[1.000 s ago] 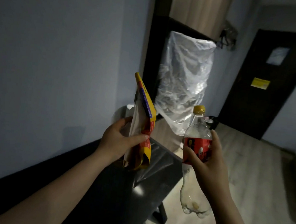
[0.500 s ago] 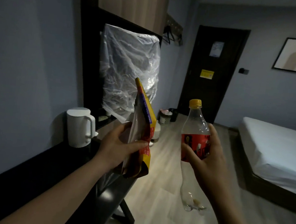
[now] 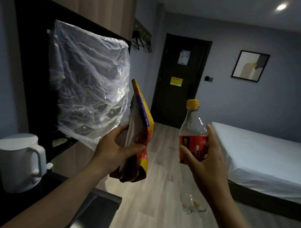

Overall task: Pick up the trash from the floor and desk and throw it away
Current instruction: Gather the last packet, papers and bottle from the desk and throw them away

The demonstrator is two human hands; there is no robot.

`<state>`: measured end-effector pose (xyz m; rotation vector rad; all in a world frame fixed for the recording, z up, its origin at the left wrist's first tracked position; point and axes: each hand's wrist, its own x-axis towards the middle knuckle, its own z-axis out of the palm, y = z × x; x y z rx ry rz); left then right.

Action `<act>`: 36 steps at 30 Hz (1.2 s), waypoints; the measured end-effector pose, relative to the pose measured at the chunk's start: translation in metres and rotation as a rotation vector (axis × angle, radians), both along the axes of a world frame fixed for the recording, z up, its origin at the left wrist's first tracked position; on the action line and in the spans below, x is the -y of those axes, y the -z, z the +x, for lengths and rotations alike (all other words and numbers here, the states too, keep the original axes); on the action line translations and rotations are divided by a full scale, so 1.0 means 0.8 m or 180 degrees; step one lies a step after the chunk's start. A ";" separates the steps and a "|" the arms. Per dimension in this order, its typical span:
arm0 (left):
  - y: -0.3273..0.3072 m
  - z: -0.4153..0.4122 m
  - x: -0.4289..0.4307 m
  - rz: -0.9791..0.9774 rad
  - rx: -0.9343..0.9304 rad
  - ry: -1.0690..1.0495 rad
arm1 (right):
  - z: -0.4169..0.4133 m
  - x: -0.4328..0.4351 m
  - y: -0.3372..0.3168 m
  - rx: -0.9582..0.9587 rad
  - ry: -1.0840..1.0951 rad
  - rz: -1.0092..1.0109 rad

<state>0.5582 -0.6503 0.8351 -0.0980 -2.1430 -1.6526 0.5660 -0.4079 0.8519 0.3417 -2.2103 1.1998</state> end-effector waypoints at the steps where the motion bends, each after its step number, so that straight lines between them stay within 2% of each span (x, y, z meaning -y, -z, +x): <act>1: -0.003 -0.016 0.004 -0.0020 0.0005 0.0023 | -0.012 0.005 -0.002 -0.0017 0.0018 0.0007; 16: 0.001 -0.199 -0.006 0.0079 0.0049 0.0150 | -0.170 0.008 -0.009 -0.0077 0.0284 0.0187; 27: -0.030 -0.392 -0.102 -0.0005 -0.0100 0.0092 | -0.363 -0.089 -0.030 -0.0337 0.0224 0.0019; 36: -0.023 -0.547 -0.156 0.0040 -0.0112 -0.0002 | -0.524 -0.154 -0.034 -0.0215 -0.0020 -0.0078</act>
